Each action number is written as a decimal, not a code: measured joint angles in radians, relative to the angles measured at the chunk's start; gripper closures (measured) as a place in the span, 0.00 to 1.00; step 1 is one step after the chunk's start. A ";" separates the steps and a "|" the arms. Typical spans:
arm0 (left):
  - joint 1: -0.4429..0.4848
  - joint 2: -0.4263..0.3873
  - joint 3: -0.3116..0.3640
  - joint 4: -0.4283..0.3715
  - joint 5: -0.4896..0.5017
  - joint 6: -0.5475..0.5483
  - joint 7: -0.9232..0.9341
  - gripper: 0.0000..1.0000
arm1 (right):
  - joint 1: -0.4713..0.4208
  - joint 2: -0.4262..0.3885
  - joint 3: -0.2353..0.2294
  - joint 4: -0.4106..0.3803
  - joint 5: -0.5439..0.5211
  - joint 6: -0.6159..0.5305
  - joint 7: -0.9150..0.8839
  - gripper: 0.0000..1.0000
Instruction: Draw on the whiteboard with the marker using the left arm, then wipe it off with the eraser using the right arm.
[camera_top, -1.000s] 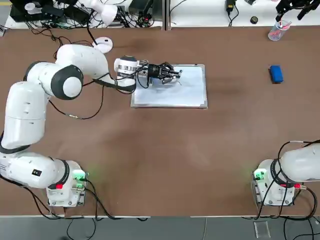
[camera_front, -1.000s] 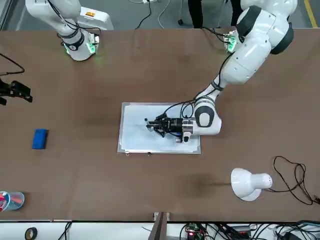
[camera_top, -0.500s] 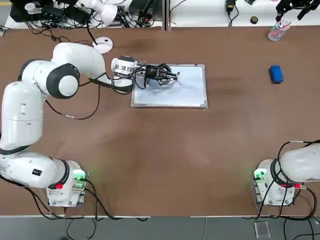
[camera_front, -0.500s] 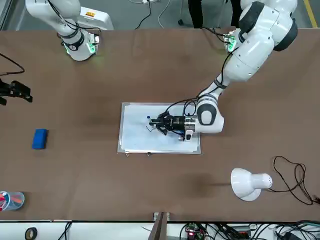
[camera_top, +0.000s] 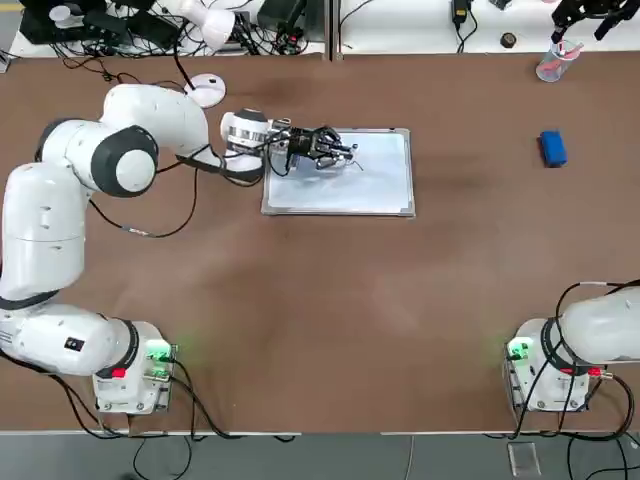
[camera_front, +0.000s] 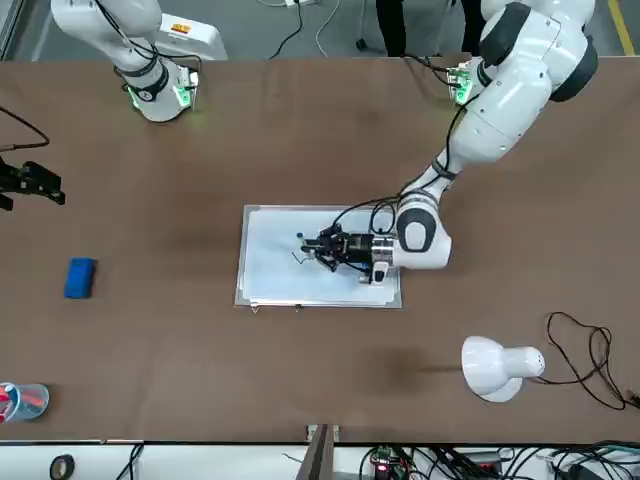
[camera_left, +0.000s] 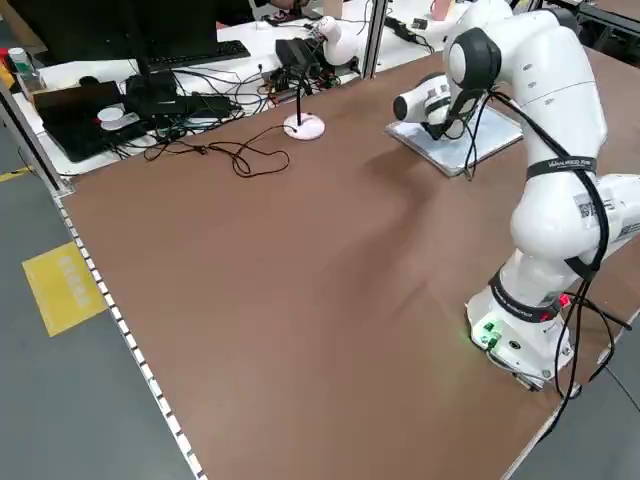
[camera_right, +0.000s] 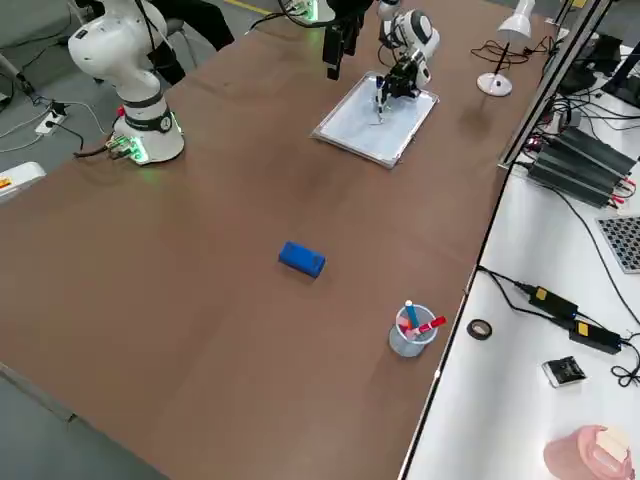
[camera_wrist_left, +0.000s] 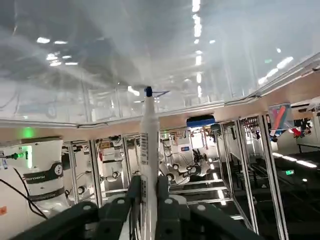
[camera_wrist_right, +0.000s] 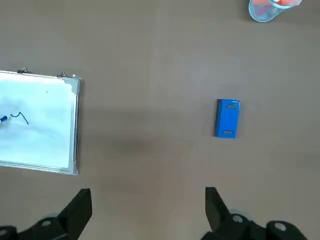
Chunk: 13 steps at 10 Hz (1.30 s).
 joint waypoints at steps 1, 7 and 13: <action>0.000 0.000 0.005 0.015 0.030 0.002 -0.042 0.83 | 0.000 0.000 0.000 0.000 0.000 0.000 0.000 0.00; 0.008 -0.029 0.010 0.153 0.234 0.003 -0.323 0.83 | 0.000 0.000 0.000 -0.001 0.000 0.003 0.000 0.00; 0.127 -0.214 0.009 0.173 0.673 -0.111 -0.388 0.83 | -0.007 0.002 -0.002 -0.013 -0.001 0.003 -0.038 0.00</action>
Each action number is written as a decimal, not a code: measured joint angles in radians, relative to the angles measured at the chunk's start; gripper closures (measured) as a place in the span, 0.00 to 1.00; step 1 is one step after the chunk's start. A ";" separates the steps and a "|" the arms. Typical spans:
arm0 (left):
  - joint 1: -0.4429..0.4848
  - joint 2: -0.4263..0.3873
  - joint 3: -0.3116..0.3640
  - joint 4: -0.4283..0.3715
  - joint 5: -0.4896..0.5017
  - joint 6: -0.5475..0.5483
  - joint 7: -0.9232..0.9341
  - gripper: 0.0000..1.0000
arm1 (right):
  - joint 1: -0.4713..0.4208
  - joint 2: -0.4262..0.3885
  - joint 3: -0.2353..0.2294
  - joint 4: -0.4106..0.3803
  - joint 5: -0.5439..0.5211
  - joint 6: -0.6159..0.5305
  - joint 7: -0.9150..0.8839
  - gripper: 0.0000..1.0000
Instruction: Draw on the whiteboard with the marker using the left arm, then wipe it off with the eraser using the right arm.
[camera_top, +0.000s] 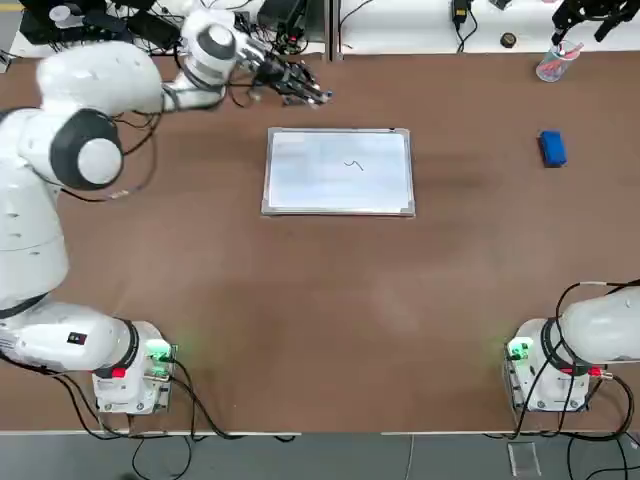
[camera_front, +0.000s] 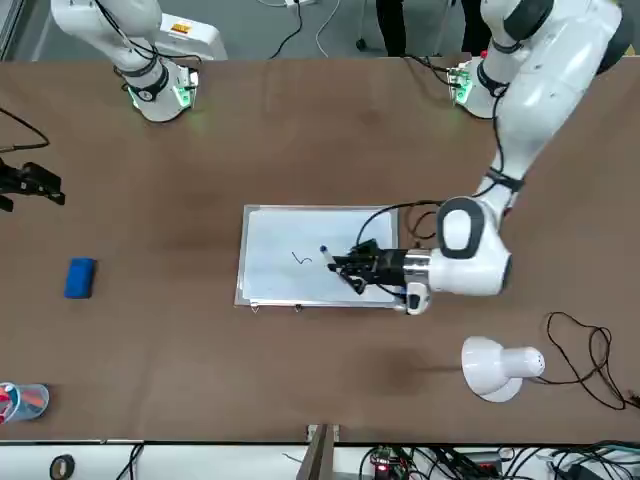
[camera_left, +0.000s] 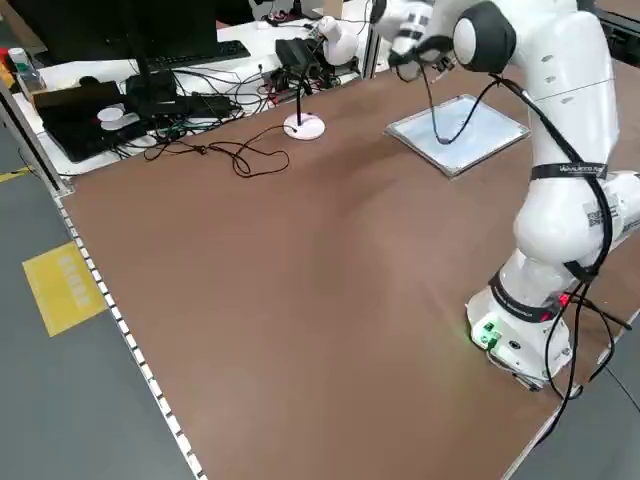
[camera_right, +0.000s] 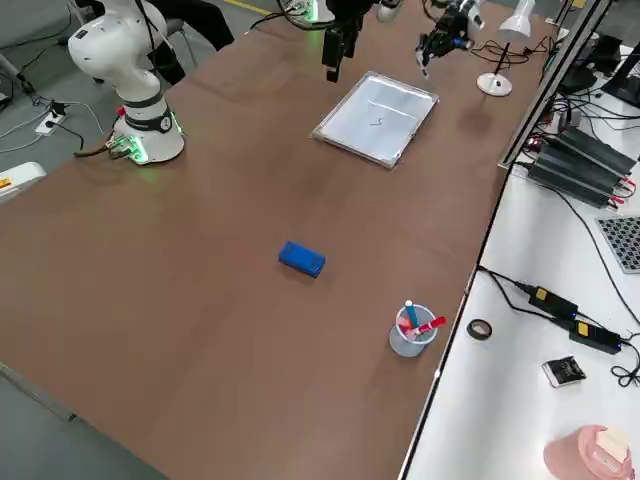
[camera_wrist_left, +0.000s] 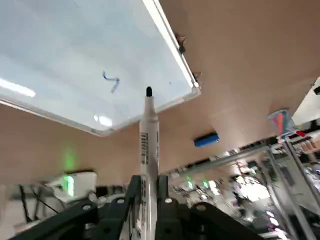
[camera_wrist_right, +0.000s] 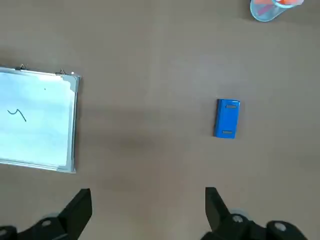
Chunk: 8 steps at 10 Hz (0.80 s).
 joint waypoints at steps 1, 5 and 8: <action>0.016 -0.029 0.000 0.000 0.094 -0.030 -0.001 0.83 | -0.009 0.000 -0.001 -0.006 -0.001 0.000 -0.035 0.00; 0.033 -0.121 0.000 -0.001 0.488 -0.157 0.047 0.83 | -0.115 0.003 -0.005 -0.021 -0.002 0.002 -0.238 0.00; 0.038 -0.168 0.001 -0.006 0.734 -0.267 0.228 0.83 | -0.202 0.028 -0.006 -0.041 -0.002 0.052 -0.316 0.00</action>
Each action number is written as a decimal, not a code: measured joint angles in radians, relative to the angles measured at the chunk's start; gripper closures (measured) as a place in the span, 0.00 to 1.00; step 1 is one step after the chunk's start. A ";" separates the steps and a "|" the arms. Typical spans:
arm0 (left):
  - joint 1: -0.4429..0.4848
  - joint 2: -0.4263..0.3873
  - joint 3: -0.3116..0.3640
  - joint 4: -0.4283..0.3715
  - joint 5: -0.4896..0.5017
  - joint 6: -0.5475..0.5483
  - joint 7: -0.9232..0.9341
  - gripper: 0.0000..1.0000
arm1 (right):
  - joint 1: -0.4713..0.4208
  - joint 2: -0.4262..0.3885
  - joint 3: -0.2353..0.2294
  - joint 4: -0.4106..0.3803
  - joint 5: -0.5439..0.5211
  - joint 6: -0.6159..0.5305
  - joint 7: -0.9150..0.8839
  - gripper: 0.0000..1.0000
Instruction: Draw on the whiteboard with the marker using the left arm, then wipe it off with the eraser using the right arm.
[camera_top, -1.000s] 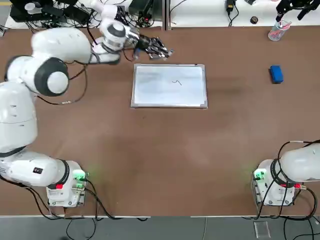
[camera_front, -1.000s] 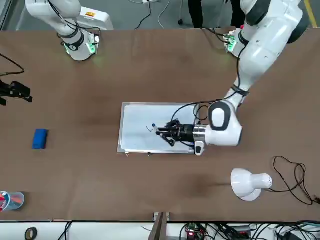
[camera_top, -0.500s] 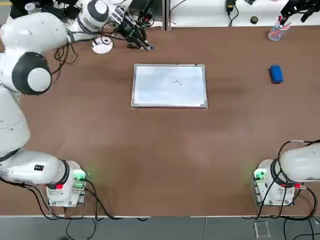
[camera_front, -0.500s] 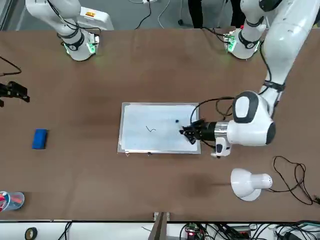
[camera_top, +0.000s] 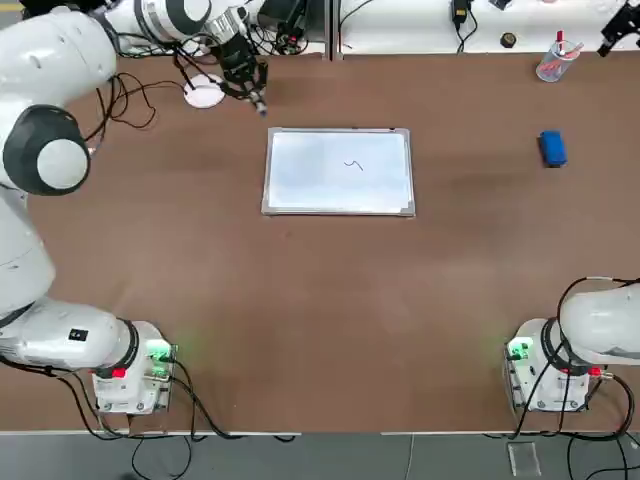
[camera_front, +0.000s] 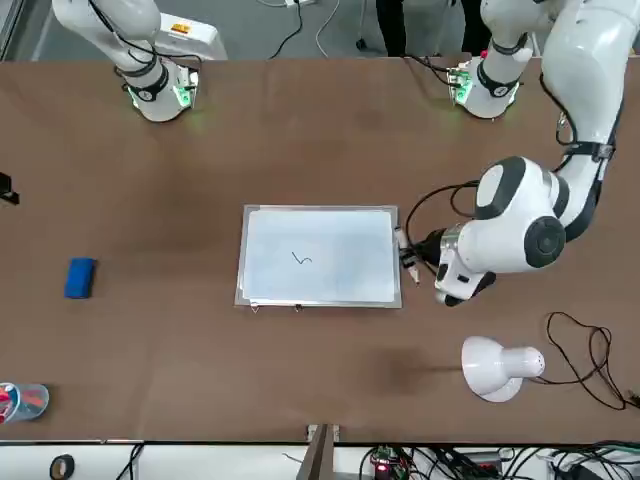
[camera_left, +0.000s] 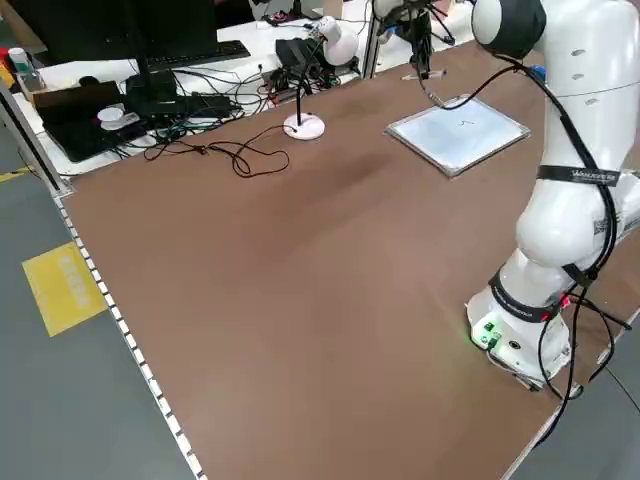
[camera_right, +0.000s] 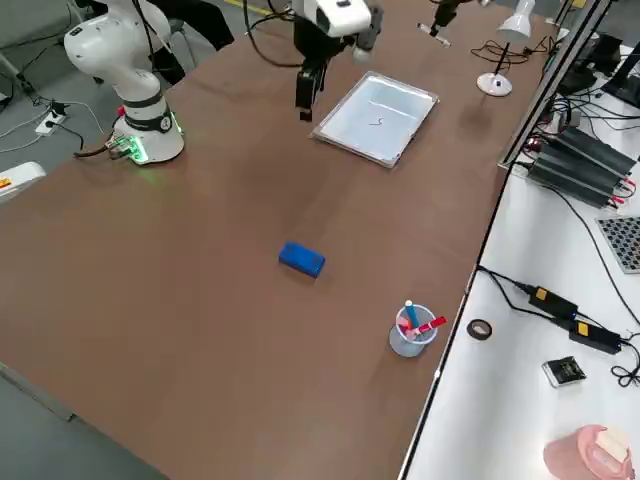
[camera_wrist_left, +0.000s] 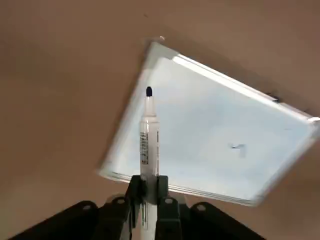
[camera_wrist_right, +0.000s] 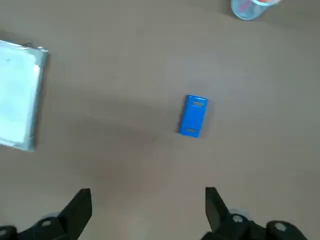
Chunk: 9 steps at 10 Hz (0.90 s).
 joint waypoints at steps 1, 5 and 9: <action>0.012 -0.011 0.000 -0.005 0.072 -0.030 0.062 0.83 | -0.022 0.015 0.000 -0.018 0.000 0.040 -0.009 0.00; 0.077 -0.053 0.001 -0.067 0.212 -0.058 0.255 0.83 | -0.084 0.119 0.000 -0.091 0.001 0.235 -0.016 0.00; 0.175 -0.100 0.002 -0.204 0.235 0.043 0.434 0.83 | -0.107 0.226 0.001 -0.101 0.002 0.356 -0.017 0.00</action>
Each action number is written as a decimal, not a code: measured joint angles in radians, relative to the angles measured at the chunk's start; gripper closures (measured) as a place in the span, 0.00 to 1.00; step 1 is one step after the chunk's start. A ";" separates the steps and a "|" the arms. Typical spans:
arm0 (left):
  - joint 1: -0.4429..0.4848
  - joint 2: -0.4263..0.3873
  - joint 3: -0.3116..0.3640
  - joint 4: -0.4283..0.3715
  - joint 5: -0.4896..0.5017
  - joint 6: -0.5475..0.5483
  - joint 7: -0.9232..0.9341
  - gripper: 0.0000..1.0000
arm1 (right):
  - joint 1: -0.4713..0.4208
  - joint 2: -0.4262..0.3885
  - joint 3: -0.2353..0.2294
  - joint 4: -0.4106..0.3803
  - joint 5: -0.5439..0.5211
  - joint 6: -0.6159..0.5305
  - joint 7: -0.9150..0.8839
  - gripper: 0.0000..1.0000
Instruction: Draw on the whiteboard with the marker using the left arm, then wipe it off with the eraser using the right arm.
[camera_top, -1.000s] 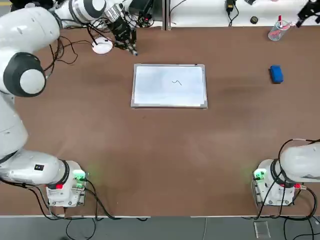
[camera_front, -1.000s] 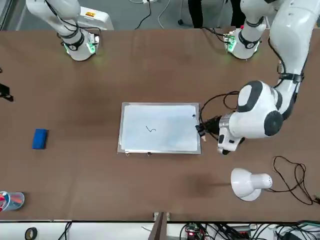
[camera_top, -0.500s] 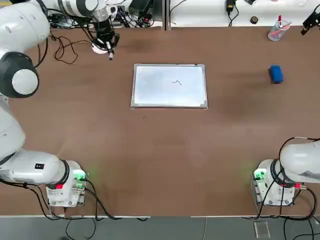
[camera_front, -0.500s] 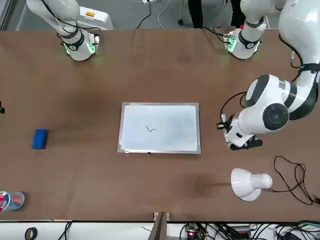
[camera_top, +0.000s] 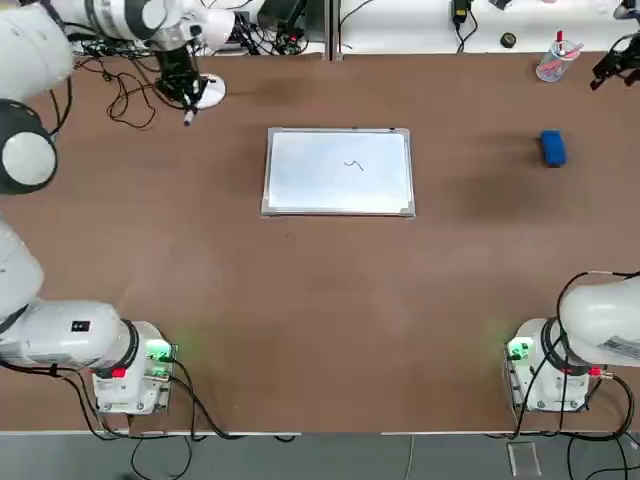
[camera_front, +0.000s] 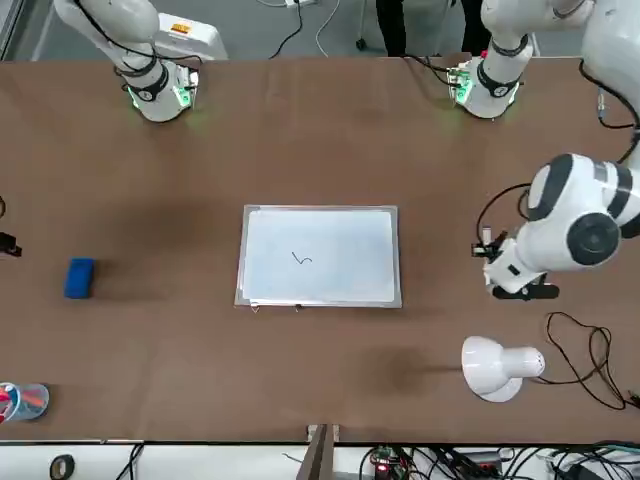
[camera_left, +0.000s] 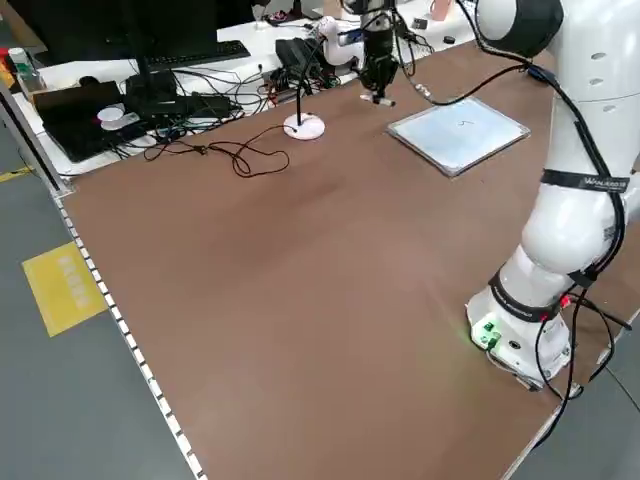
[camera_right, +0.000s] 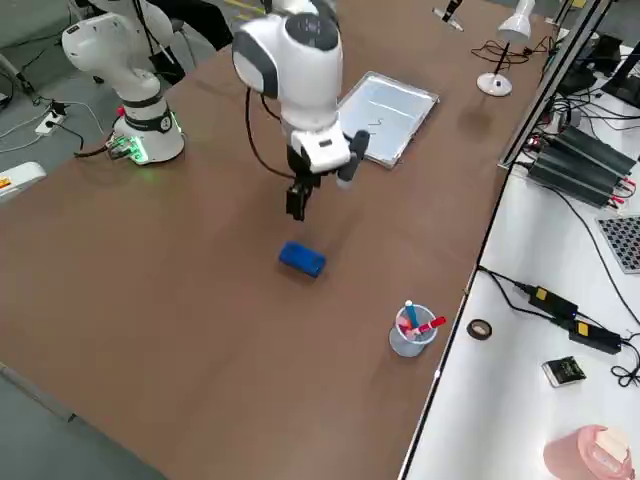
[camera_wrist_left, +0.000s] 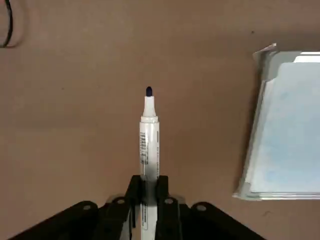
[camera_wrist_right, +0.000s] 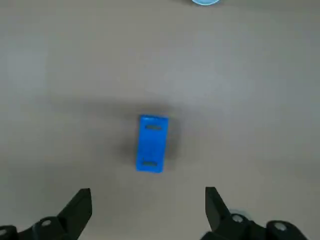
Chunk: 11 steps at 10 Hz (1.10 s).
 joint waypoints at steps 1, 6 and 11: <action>0.017 -0.019 0.000 -0.075 0.017 0.086 0.011 0.83 | 0.001 0.019 0.002 0.000 0.000 0.024 0.000 0.00; 0.067 -0.050 0.003 -0.406 0.057 0.463 0.017 0.83 | 0.007 0.085 0.012 -0.039 -0.001 0.151 -0.025 0.00; 0.103 -0.013 0.022 -0.499 0.139 0.607 0.018 0.83 | 0.005 0.139 0.010 -0.160 -0.001 0.372 -0.064 0.00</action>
